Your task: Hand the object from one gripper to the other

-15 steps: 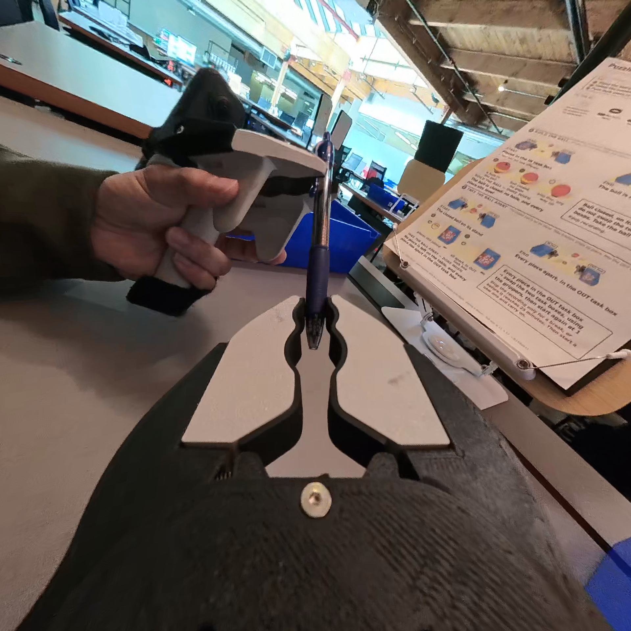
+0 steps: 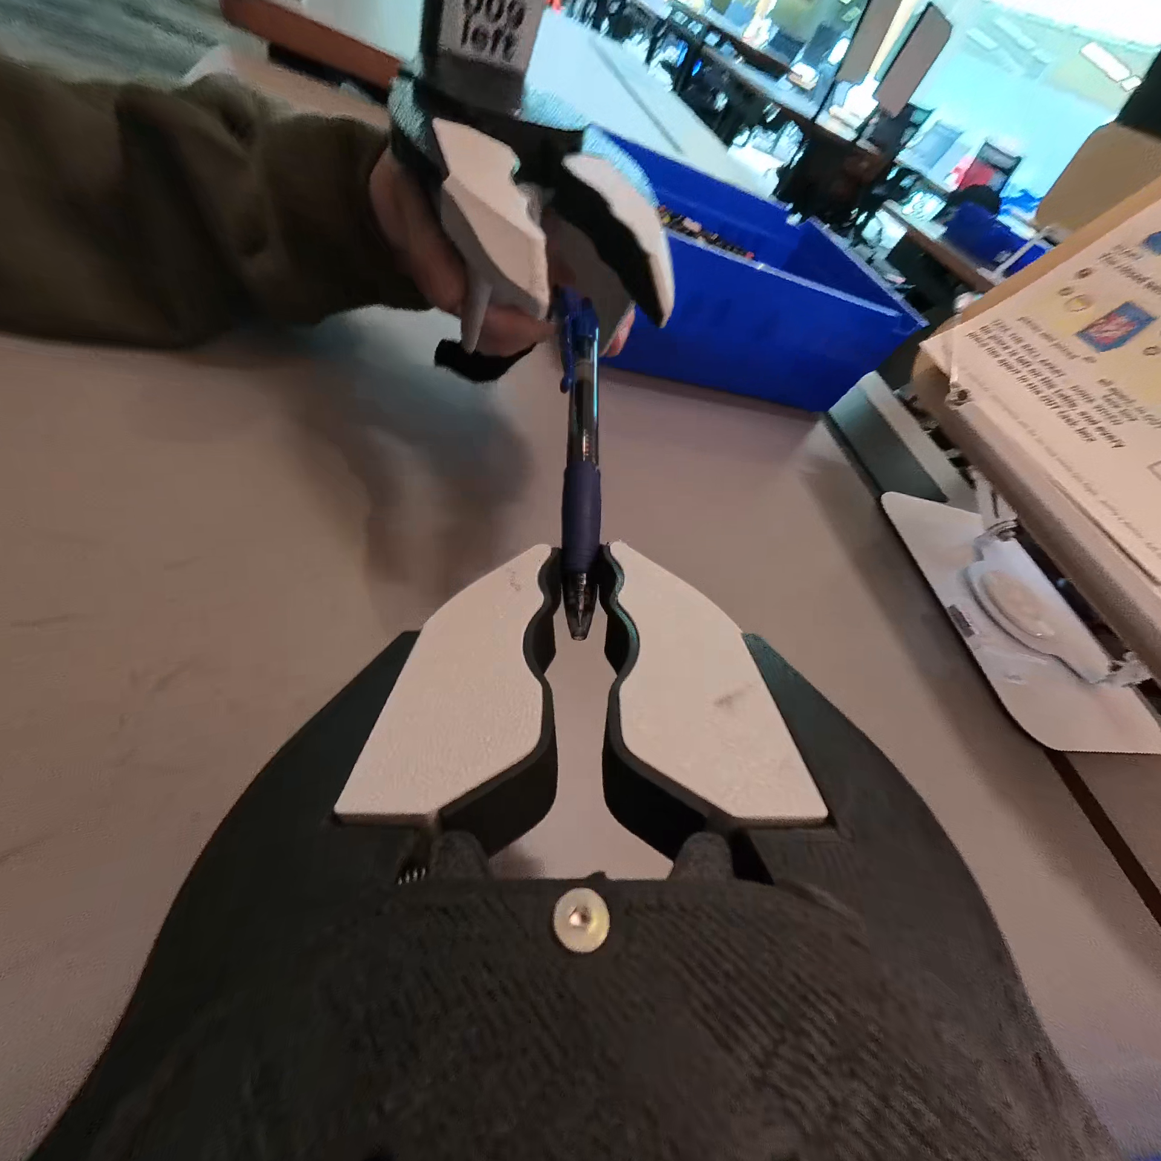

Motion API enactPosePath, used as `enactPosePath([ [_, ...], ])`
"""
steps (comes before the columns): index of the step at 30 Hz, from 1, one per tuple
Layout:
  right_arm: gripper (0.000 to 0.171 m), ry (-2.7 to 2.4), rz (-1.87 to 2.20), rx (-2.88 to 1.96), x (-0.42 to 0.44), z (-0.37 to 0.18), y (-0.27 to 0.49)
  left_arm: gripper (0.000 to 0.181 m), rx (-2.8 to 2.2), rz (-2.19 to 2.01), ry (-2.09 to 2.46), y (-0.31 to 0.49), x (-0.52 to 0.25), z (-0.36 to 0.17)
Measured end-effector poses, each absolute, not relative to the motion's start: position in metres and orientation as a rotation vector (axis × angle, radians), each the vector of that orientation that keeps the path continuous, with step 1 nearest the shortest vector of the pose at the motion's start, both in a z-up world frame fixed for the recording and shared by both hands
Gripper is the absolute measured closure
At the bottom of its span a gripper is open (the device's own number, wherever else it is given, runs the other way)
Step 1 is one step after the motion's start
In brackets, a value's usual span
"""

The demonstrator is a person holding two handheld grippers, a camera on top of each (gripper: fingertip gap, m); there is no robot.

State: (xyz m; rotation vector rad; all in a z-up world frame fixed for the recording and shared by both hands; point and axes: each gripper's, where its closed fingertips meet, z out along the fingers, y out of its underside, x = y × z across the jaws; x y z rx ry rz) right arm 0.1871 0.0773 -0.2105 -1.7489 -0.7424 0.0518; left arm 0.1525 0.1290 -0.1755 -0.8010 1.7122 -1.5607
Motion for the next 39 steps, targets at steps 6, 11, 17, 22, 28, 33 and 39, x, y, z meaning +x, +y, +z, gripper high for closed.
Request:
enactPosePath([
  [6, 0.160, -0.757, 0.103, -1.745, 0.183, -0.211, 0.074, 0.143, -0.819, -1.494, 1.919, 0.119, 0.147, -0.202],
  [11, 0.160, -0.765, 0.198, -1.706, 0.174, -0.204, 0.069, 0.162, -0.792, -1.498, 1.954, 0.114, 0.145, -0.206],
  [17, 0.160, -0.743, 0.206, -1.686, 0.176, -0.199, 0.068, 0.166, -0.755, -1.553, 1.956, 0.108, 0.142, -0.200],
  [22, 0.138, -0.447, 0.331, -1.492, 0.193, -0.161, 0.075, 0.167, -0.746, -1.733, 1.764, 0.110, 0.145, -0.170],
  [28, 0.123, -0.194, 0.552, -1.280, 0.202, -0.135, 0.079, 0.166, -0.804, -2.112, 1.411, 0.113, 0.154, -0.139],
  [33, 0.146, -0.208, 0.533, -1.207, 0.185, -0.131, 0.084, 0.166, -0.809, -2.088, 1.486, 0.092, 0.164, -0.151],
  [39, 0.162, -0.307, 0.495, -1.233, 0.176, -0.132, 0.082, 0.166, -0.790, -2.012, 1.538, 0.089, 0.165, -0.155],
])
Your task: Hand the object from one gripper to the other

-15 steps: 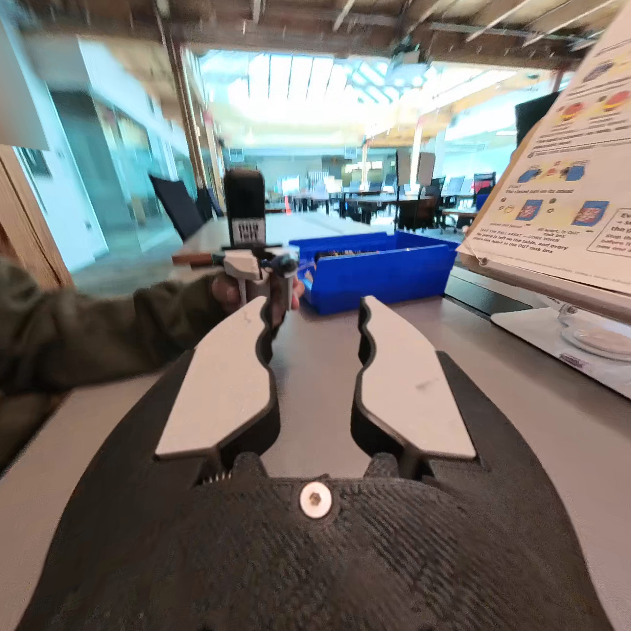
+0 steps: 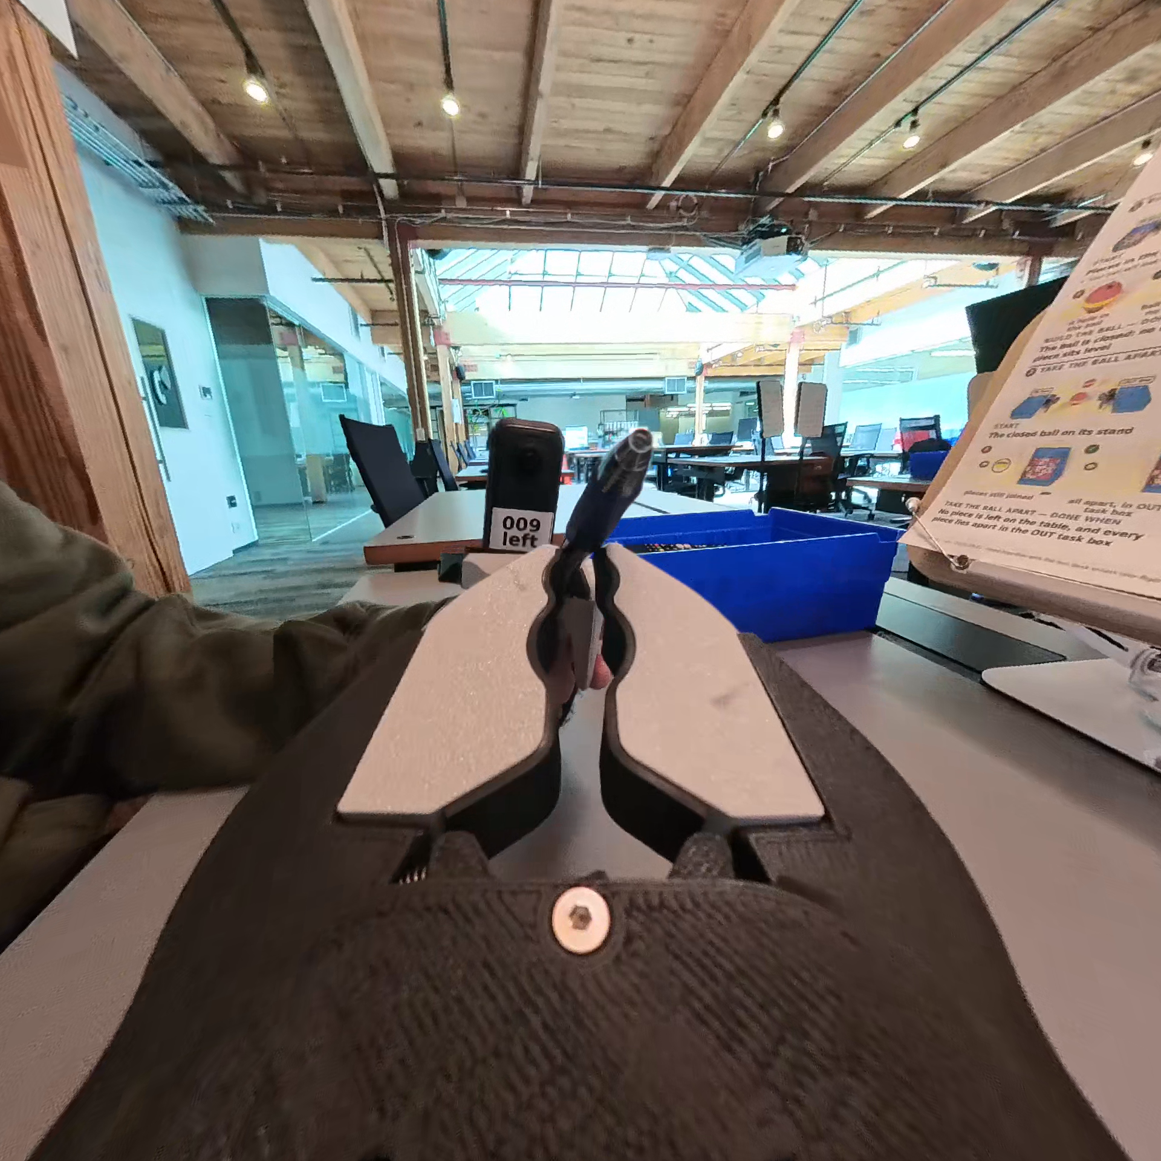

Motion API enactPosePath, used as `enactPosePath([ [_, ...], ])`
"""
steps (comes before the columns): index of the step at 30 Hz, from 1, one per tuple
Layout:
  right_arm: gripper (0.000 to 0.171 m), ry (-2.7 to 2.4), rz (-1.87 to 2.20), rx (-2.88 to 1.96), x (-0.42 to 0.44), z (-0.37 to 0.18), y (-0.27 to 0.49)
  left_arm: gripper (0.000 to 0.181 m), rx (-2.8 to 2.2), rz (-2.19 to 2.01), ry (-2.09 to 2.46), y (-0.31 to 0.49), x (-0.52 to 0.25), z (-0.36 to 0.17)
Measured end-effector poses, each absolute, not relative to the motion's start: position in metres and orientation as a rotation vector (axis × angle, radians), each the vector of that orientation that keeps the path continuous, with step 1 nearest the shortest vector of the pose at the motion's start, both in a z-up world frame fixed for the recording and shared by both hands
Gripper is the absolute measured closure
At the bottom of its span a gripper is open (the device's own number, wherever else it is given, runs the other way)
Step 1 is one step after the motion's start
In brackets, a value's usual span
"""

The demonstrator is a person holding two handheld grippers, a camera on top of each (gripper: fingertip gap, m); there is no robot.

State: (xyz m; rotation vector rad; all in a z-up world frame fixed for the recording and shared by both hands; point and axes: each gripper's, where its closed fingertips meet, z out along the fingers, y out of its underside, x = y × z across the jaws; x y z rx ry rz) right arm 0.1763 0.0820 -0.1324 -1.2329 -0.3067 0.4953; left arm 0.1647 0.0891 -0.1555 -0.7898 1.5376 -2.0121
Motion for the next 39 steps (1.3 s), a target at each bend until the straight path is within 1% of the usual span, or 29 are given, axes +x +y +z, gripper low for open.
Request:
enactPosePath([
  [5, 0.159, -0.264, 0.542, -1.186, 0.179, -0.130, 0.080, 0.166, -0.775, -1.971, 1.526, 0.087, 0.168, -0.156],
  [6, 0.150, -0.243, 0.552, -1.173, 0.180, -0.129, 0.081, 0.166, -0.779, -1.961, 1.537, 0.086, 0.169, -0.157],
  [7, 0.145, -0.215, 0.556, -1.160, 0.183, -0.127, 0.081, 0.166, -0.782, -1.946, 1.551, 0.086, 0.169, -0.160],
  [8, 0.147, -0.204, 0.556, -1.151, 0.185, -0.126, 0.081, 0.166, -0.781, -1.932, 1.559, 0.085, 0.170, -0.161],
  [9, 0.157, -0.205, 0.548, -1.151, 0.186, -0.126, 0.081, 0.166, -0.783, -1.925, 1.566, 0.085, 0.171, -0.163],
  [14, 0.158, -0.254, 0.566, -1.278, 0.184, -0.131, 0.082, 0.163, -0.818, -1.867, 1.613, 0.088, 0.172, -0.170],
  [16, 0.160, -0.241, 0.521, -1.330, 0.189, -0.135, 0.084, 0.147, -0.808, -1.715, 1.631, 0.095, 0.175, -0.175],
  [17, 0.160, -0.234, 0.495, -1.365, 0.193, -0.140, 0.086, 0.143, -0.796, -1.608, 1.654, 0.099, 0.177, -0.179],
  [21, 0.160, -0.197, 0.380, -1.491, 0.206, -0.153, 0.092, 0.142, -0.727, -1.172, 1.720, 0.114, 0.187, -0.197],
  [23, 0.160, -0.173, 0.349, -1.538, 0.208, -0.160, 0.096, 0.146, -0.683, -1.033, 1.720, 0.115, 0.191, -0.201],
  [26, 0.160, -0.200, 0.343, -1.568, 0.202, -0.166, 0.099, 0.153, -0.655, -0.933, 1.736, 0.112, 0.196, -0.206],
  [28, 0.160, -0.217, 0.367, -1.554, 0.195, -0.165, 0.099, 0.169, -0.665, -0.886, 1.759, 0.113, 0.199, -0.212],
  [29, 0.160, -0.215, 0.357, -1.557, 0.195, -0.165, 0.100, 0.169, -0.677, -0.871, 1.767, 0.113, 0.199, -0.213],
  [33, 0.158, -0.252, 0.300, -1.506, 0.195, -0.162, 0.098, 0.171, -0.746, -0.985, 1.760, 0.112, 0.199, -0.209],
  [35, 0.144, -0.249, 0.250, -1.449, 0.198, -0.156, 0.097, 0.171, -0.807, -1.127, 1.733, 0.111, 0.197, -0.204],
  [39, 0.141, -0.236, 0.260, -1.372, 0.199, -0.146, 0.094, 0.171, -0.963, -1.680, 1.661, 0.098, 0.187, -0.186],
])
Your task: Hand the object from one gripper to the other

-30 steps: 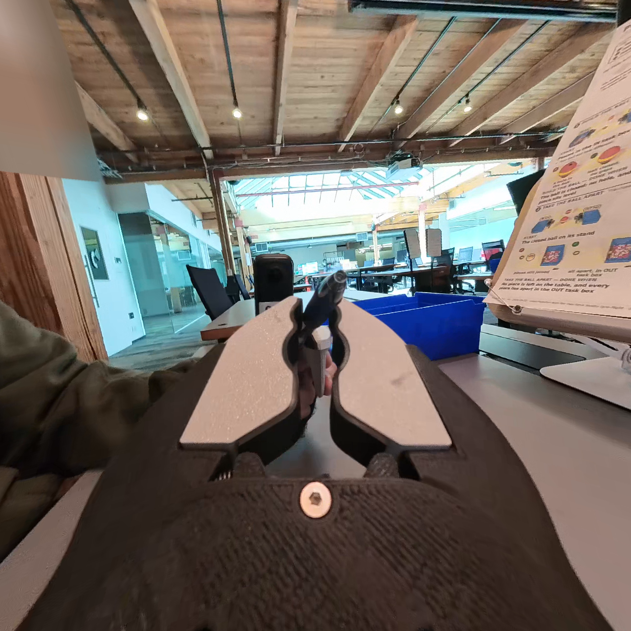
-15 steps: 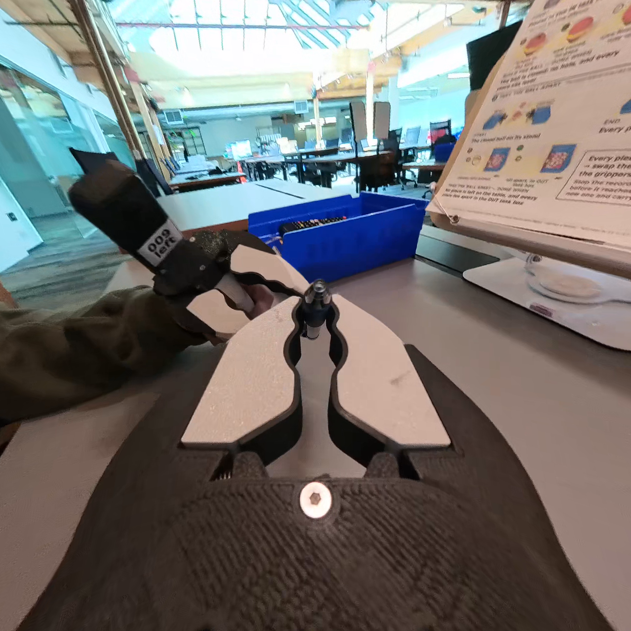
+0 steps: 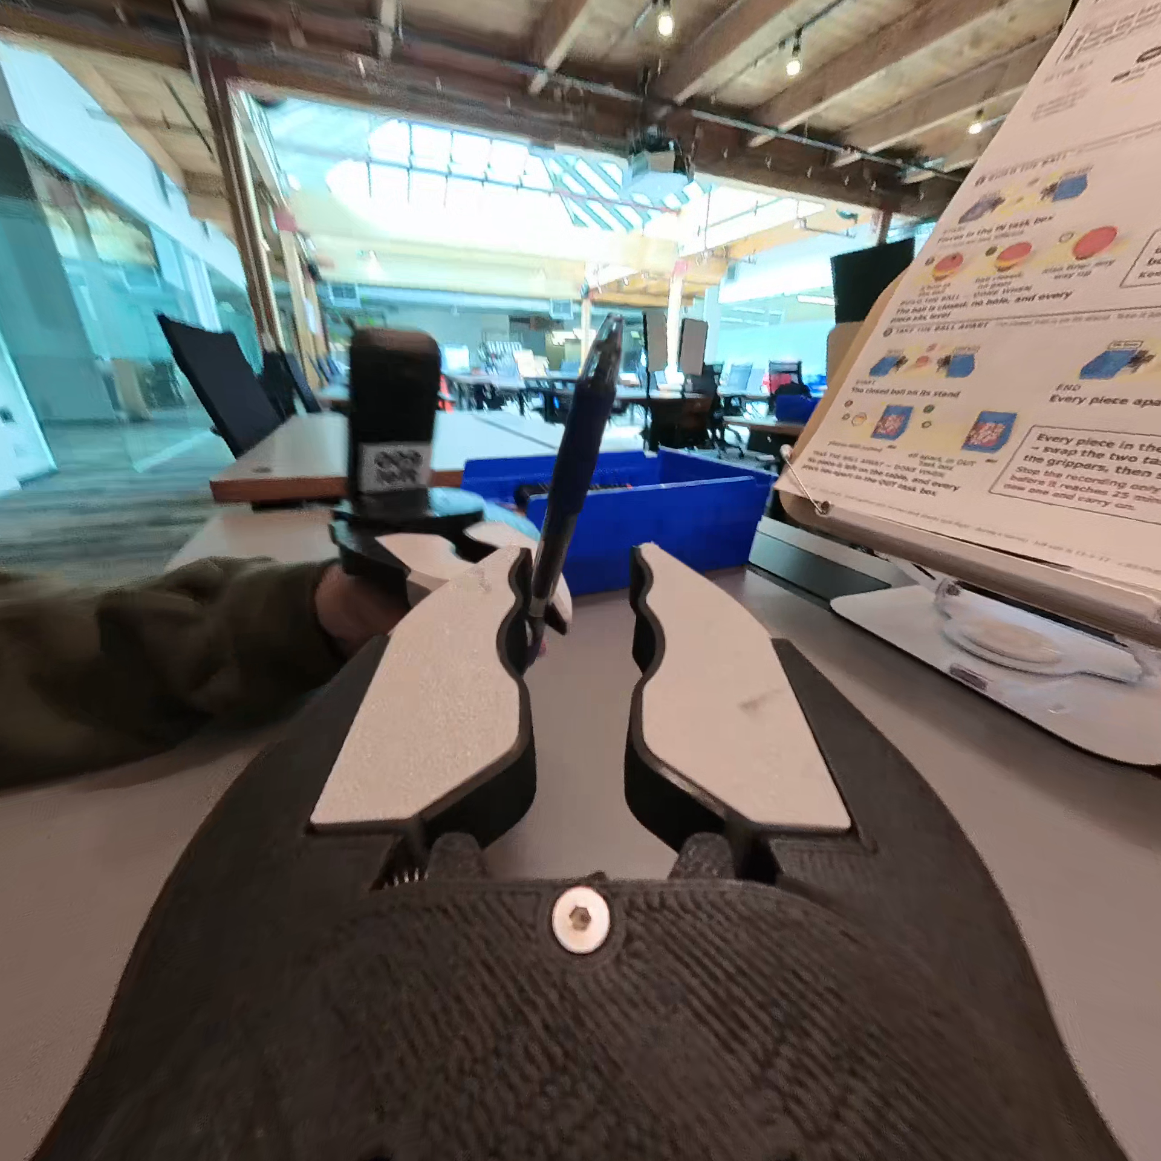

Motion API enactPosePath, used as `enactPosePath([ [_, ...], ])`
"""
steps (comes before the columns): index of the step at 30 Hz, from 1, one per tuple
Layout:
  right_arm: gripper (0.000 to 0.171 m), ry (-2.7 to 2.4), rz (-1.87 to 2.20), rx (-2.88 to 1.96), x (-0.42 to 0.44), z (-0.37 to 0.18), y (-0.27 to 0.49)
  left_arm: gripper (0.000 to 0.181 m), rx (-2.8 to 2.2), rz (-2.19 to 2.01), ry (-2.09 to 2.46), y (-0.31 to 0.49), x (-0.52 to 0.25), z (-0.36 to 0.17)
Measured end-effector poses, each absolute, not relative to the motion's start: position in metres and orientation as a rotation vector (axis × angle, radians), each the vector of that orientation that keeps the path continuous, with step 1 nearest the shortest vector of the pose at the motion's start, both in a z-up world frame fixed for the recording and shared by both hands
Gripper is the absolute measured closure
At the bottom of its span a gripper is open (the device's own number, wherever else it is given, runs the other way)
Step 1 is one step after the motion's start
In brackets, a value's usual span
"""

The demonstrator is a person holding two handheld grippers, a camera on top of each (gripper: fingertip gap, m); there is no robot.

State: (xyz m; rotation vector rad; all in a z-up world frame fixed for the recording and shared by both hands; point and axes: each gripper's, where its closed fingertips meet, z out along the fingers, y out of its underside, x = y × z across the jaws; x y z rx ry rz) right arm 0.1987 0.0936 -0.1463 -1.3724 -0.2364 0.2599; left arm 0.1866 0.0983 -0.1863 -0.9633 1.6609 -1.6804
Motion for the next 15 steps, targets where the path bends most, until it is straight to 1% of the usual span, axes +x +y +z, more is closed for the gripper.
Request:
enactPosePath([
  [2, 0.144, -0.198, 0.330, -1.302, 0.198, -0.137, 0.090, 0.172, -0.993, -1.929, 1.661, 0.089, 0.179, -0.182],
  [3, 0.148, -0.181, 0.360, -1.267, 0.198, -0.133, 0.089, 0.172, -0.985, -1.988, 1.687, 0.084, 0.176, -0.182],
  [4, 0.150, -0.164, 0.381, -1.236, 0.198, -0.129, 0.087, 0.172, -0.978, -1.996, 1.722, 0.080, 0.174, -0.185],
  [7, 0.148, -0.160, 0.419, -1.193, 0.196, -0.123, 0.084, 0.172, -0.958, -1.949, 1.835, 0.066, 0.173, -0.197],
  [8, 0.153, -0.179, 0.423, -1.187, 0.194, -0.122, 0.082, 0.172, -0.958, -1.955, 1.838, 0.063, 0.173, -0.197],
  [9, 0.171, -0.220, 0.420, -1.179, 0.189, -0.120, 0.079, 0.172, -0.975, -1.945, 1.849, 0.062, 0.175, -0.199],
  [14, 0.168, -0.257, 0.431, -1.211, 0.182, -0.121, 0.079, 0.172, -1.002, -1.855, 1.895, 0.061, 0.178, -0.208],
  [15, 0.160, -0.255, 0.439, -1.218, 0.181, -0.123, 0.080, 0.172, -1.020, -1.861, 1.885, 0.062, 0.179, -0.208],
])
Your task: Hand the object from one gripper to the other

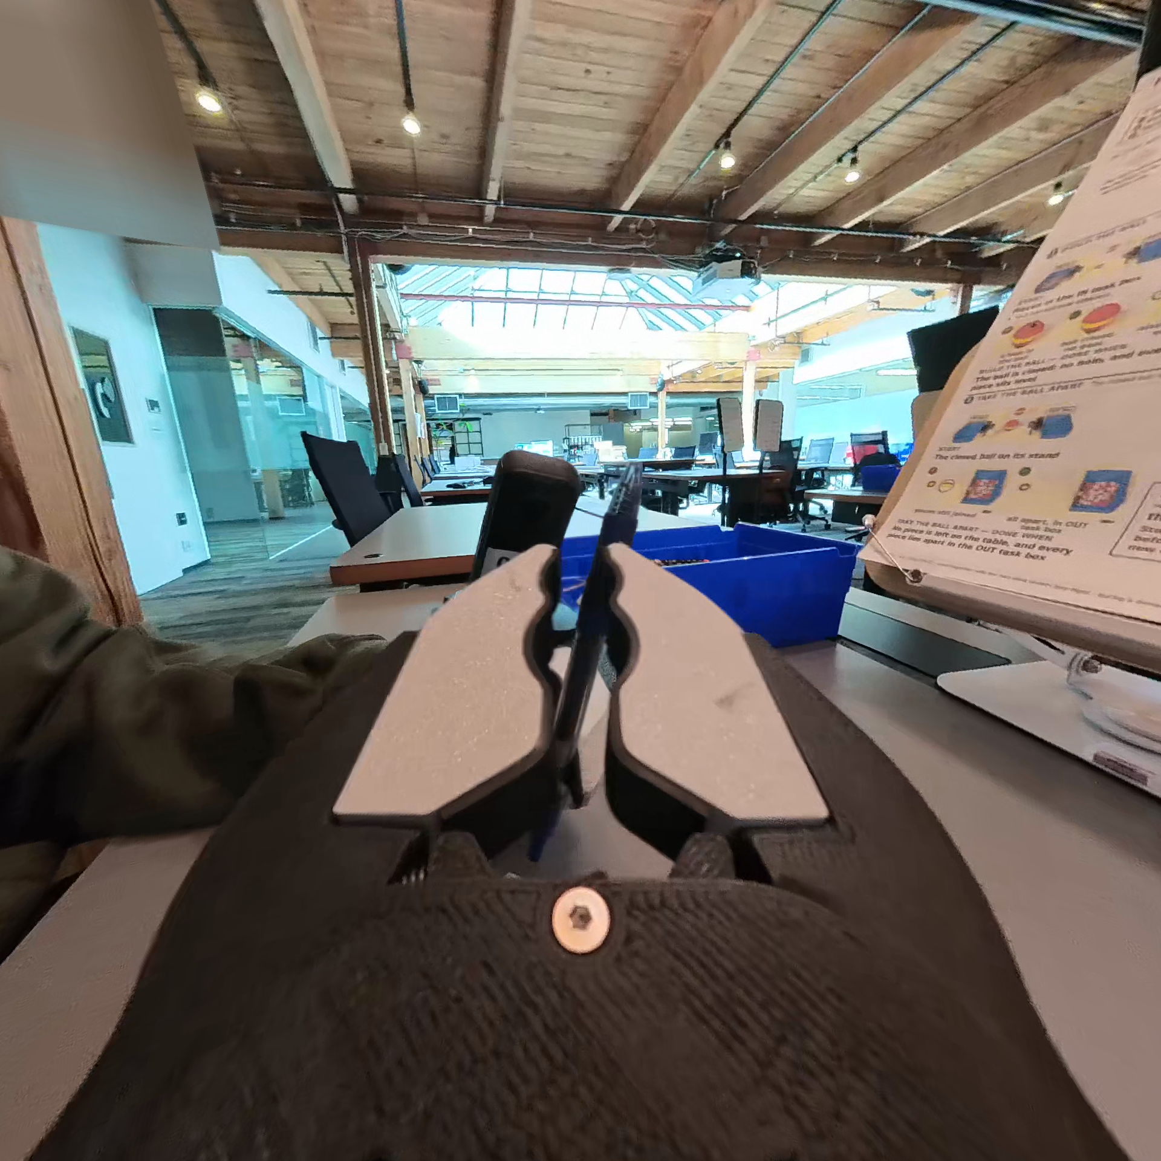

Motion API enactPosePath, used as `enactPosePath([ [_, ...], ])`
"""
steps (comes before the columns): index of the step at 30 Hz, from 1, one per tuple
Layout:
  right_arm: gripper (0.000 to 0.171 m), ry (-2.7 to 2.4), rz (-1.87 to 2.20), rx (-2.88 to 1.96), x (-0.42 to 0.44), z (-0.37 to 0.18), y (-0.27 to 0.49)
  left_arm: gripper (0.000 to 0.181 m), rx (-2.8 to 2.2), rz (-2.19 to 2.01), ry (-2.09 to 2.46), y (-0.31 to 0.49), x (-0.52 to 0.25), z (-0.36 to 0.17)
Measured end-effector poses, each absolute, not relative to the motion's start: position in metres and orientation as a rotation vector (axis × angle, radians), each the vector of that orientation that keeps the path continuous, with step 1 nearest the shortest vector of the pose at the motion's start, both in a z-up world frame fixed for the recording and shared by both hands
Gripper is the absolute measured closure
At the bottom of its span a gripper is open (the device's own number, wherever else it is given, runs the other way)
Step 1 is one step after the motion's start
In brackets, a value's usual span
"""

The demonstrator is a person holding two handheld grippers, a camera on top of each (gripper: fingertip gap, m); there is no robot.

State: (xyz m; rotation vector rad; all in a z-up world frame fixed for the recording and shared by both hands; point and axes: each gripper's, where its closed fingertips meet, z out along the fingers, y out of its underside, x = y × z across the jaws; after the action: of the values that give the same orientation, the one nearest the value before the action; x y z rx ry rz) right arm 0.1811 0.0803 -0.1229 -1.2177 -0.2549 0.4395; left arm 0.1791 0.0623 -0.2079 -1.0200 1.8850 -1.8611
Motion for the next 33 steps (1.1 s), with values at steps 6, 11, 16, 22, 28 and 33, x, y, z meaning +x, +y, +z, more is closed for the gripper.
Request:
enactPosePath([
  [6, 0.149, -0.248, 0.348, -1.324, 0.183, -0.138, 0.092, 0.172, -1.000, -1.852, 1.867, 0.064, 0.179, -0.205],
  [11, 0.159, -0.311, 0.327, -1.354, 0.174, -0.138, 0.093, 0.172, -0.955, -1.784, 1.867, 0.064, 0.180, -0.206],
  [16, 0.160, -0.278, 0.664, -1.241, 0.168, -0.126, 0.079, 0.168, -0.812, -1.948, 1.867, 0.053, 0.163, -0.191],
  [22, 0.159, -0.306, 1.050, -1.048, 0.159, -0.108, 0.054, 0.141, -0.688, -2.229, 1.844, 0.037, 0.141, -0.172],
  [28, 0.159, -0.415, 1.033, -1.064, 0.145, -0.111, 0.048, 0.167, -0.704, -2.345, 1.950, 0.027, 0.131, -0.178],
  [33, 0.160, -0.381, 0.868, -1.194, 0.147, -0.129, 0.067, 0.167, -0.748, -2.028, 2.000, 0.035, 0.149, -0.197],
])
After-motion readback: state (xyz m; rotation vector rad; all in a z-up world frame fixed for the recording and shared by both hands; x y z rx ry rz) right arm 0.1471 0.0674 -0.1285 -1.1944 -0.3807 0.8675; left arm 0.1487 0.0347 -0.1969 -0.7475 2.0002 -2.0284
